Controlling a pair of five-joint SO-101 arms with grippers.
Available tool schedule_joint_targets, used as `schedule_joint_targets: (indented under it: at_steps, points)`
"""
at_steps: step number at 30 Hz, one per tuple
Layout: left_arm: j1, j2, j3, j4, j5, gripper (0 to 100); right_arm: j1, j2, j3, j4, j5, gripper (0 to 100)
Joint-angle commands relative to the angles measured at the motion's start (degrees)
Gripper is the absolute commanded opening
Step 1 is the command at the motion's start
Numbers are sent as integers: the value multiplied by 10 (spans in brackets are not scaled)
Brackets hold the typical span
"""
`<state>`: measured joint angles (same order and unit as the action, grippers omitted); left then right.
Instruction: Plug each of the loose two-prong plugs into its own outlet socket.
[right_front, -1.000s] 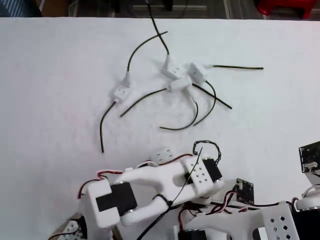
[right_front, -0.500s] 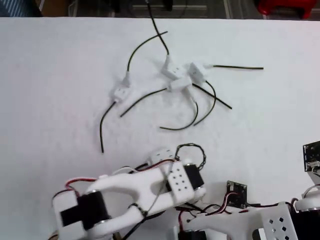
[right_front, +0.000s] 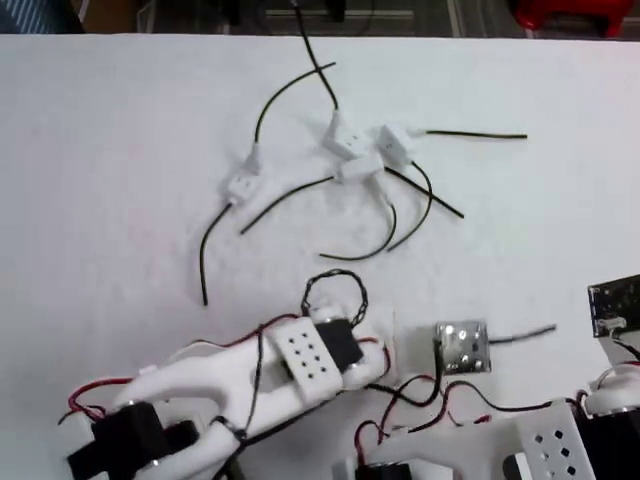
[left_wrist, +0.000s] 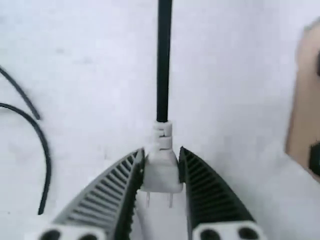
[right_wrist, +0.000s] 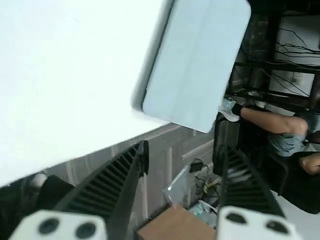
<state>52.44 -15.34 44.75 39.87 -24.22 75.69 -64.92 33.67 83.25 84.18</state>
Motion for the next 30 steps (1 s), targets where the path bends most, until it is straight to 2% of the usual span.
schedule_joint_targets:
  at_steps: [1, 10, 14, 16, 21, 23, 25, 27, 30]
  points:
    - [-100, -44, -6, -114, 109, 24, -32, -28, -17, 7, -49, 215]
    - [-123, -49, -8, -173, 127, 25, -67, -160, 53, 10, -52, 215]
    - [-162, -49, -43, -193, 143, 24, -73, -217, 95, 7, -52, 215]
    - [-197, -49, -85, -191, 213, 24, -73, -237, 113, 7, -52, 215]
    - [-277, -53, -165, -188, 480, 27, -73, -254, 159, 7, -55, 215]
    - [-295, -75, -167, -188, 556, 27, -73, -254, 184, 0, -56, 215]
    - [-297, -112, -168, -189, 585, 27, -78, -254, 216, -22, -56, 215]
    - [-297, -166, -166, -188, 576, 24, -98, -255, 251, -51, -60, 215]
    - [-296, -261, -132, -193, 568, 24, -128, -258, 289, -90, -112, 217]
